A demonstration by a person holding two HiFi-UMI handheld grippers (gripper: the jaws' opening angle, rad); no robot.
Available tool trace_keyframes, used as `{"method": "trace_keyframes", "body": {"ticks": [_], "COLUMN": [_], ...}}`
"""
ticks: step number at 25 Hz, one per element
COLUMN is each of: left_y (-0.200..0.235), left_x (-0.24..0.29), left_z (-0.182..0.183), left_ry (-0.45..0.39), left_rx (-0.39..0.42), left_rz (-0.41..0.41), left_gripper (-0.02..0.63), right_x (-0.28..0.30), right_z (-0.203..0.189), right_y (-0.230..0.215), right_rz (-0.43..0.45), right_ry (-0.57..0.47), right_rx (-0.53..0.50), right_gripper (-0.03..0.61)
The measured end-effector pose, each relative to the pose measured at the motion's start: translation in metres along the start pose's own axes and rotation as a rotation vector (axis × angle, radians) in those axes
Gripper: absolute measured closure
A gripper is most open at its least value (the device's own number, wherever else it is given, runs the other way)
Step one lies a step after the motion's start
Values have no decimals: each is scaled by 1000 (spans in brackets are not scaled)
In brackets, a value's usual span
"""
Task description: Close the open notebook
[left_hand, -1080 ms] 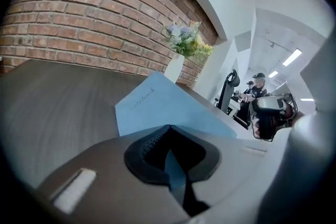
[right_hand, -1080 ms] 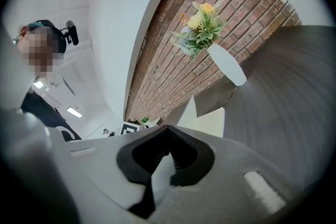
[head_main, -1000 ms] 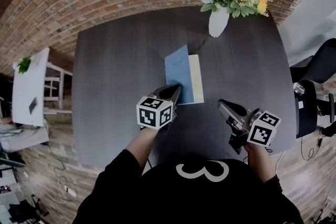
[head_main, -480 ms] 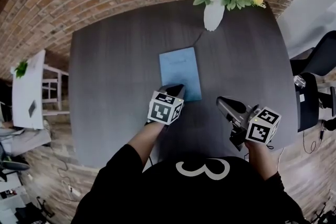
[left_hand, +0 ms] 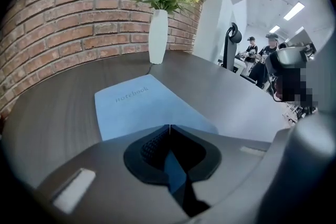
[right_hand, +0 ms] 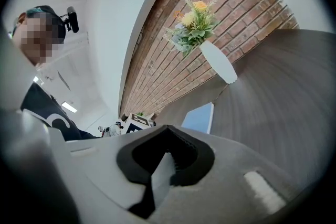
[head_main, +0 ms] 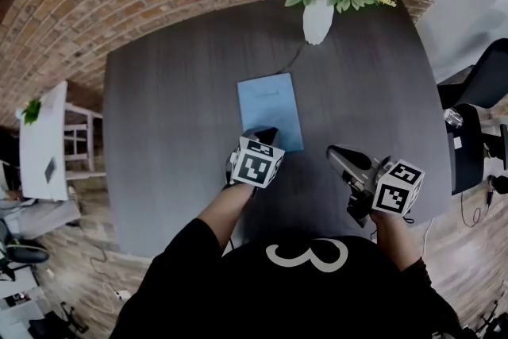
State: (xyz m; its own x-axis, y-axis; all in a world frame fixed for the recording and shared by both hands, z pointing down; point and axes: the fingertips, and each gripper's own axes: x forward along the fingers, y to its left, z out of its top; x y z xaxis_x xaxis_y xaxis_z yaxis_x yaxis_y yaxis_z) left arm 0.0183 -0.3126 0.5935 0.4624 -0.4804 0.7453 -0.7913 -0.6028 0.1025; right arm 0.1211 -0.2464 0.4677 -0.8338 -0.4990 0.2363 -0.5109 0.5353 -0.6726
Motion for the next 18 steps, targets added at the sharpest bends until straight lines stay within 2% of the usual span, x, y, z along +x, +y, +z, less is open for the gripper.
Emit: {"method": "trace_keyframes", "body": {"ticks": [8,18], "left_y": [0,-23], "left_x": [-4,-65], "left_z": [3,26], "left_ry": [-27,-165], "left_rx": [-12,-42], "left_rz": [-4,-49], "left_gripper": [597,598], "right_x": [-6,-20], "right_z": [0,4], "right_y": [11,48], "right_rz": [-4,-13], "right_ry": [-14,-76], "right_rx": [-19,-80], "right_gripper": [578,578]}}
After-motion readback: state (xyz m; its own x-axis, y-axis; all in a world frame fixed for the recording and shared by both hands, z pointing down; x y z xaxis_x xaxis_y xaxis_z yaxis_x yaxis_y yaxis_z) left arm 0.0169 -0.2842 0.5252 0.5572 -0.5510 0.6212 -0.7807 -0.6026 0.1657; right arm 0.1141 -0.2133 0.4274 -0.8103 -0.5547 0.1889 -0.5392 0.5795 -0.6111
